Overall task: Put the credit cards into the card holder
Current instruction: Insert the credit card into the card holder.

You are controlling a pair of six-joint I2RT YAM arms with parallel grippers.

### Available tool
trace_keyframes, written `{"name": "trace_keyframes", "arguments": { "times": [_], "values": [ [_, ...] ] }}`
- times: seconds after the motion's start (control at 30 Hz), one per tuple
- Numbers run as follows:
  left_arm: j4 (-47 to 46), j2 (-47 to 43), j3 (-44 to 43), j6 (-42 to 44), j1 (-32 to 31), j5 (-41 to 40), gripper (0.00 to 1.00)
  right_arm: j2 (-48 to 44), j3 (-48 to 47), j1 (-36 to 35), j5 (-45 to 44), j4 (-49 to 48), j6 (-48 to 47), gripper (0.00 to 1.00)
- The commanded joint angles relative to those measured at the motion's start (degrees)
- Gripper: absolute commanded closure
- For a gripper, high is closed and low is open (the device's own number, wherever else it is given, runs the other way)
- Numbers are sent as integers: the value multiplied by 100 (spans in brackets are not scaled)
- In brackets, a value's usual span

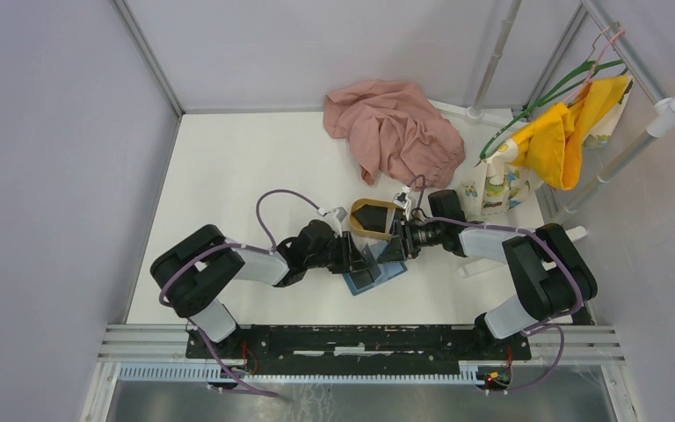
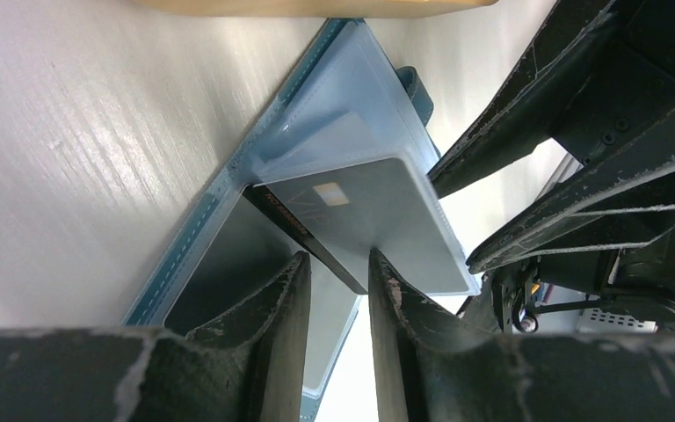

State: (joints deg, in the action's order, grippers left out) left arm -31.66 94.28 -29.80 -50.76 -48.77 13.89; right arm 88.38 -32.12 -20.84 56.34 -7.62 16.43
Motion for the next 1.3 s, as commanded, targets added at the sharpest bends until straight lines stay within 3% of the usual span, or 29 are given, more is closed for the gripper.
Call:
{"name": "trace_keyframes", "arguments": {
  "times": [0.0,0.2,0.33,0.9,1.07,1.27],
  "values": [
    [-106,-401,131,-170,-22,-49,62,57,21,5,399,-466,207,58],
    [-146,-659,293,-255,-25,-44,57,114,65,-23,416,-578,231,60],
    [-144,-754,371,-298,-27,-42,56,178,-39,-94,158,-246,-115,64],
    [18,-1383,834,-470,-27,-133,51,-2,-501,-222,-1125,887,-1425,64],
    [505,-1735,905,-383,-31,-405,51,-206,-682,-223,-1163,1179,-2130,62],
    [1765,-2573,778,-65,-53,-1056,53,-599,-879,-223,-1116,1697,-3510,59]
  ]
}}
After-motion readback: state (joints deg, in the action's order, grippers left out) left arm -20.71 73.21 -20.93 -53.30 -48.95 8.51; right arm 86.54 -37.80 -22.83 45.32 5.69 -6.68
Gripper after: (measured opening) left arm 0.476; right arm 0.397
